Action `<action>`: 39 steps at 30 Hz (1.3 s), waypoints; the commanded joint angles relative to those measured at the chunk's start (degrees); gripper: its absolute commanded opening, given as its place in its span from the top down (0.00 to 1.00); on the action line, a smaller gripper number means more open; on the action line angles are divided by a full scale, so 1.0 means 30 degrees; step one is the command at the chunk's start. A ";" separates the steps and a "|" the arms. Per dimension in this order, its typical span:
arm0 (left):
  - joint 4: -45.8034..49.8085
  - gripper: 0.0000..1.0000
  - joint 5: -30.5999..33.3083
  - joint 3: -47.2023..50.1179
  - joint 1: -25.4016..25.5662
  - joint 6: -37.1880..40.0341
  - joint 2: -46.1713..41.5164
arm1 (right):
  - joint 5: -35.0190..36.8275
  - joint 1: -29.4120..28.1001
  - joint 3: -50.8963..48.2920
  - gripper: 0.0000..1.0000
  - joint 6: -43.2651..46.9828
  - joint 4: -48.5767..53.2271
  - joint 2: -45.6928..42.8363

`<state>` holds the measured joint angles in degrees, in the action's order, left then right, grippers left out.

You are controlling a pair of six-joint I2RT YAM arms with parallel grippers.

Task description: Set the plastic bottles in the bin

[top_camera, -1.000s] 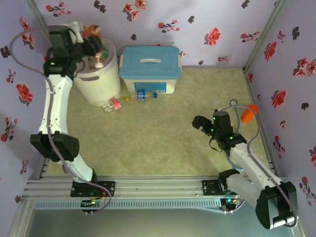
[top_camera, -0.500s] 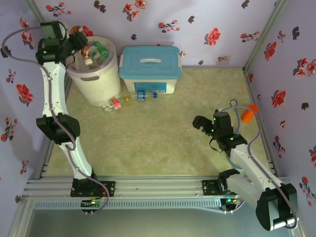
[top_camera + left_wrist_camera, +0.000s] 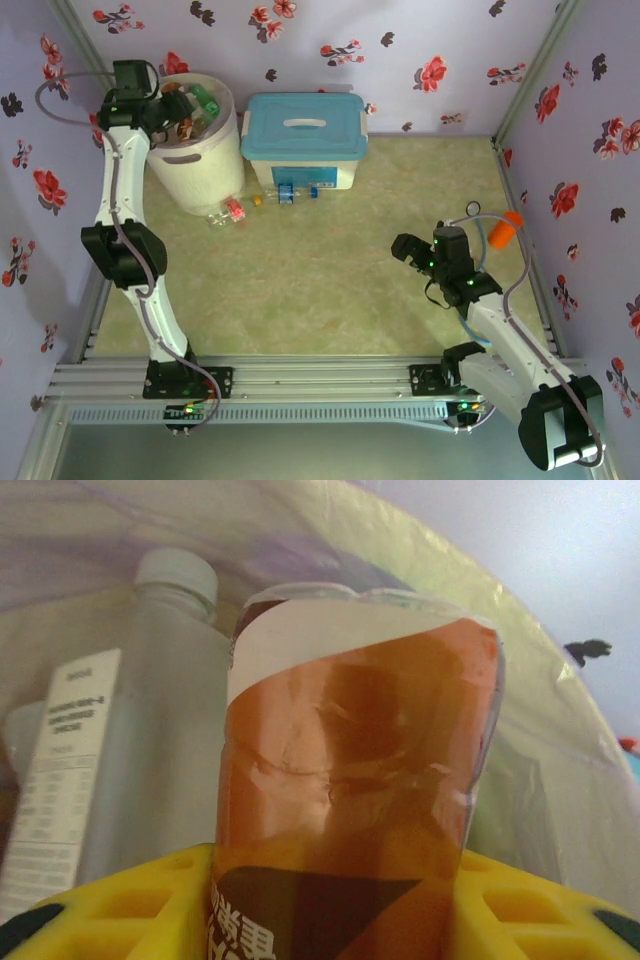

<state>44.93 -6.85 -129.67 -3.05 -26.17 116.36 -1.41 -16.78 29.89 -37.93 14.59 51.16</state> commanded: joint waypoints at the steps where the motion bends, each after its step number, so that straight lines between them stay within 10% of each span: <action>1: 0.0296 0.45 -0.0436 0.0043 0.0428 0.1338 0.0300 | 0.0470 -0.0067 -0.0110 0.01 0.0270 0.0362 -0.0382; 5: 0.0346 0.02 -0.0291 0.0218 0.0483 0.2302 -0.0156 | 0.0645 -0.0063 -0.0265 0.01 0.0251 0.0436 -0.0595; 20: -0.1617 0.00 0.2664 0.2553 0.0008 0.4798 -0.4017 | 0.0470 -0.0063 -0.0237 0.01 0.0148 0.0155 -0.0191; 34: -0.2387 0.52 0.1175 0.4499 -0.0185 0.3670 -0.3534 | 0.0131 -0.0063 -0.0229 0.01 0.0017 0.0001 -0.0145; 39: -0.2642 0.55 0.0600 0.5157 0.0000 0.3389 -0.3037 | 0.0310 -0.0063 -0.0281 0.01 0.0061 0.0114 -0.0412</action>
<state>38.04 -3.25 -115.02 -3.46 -15.00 106.02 -1.26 -16.78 29.89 -37.95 14.90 50.83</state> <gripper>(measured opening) 0.447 0.988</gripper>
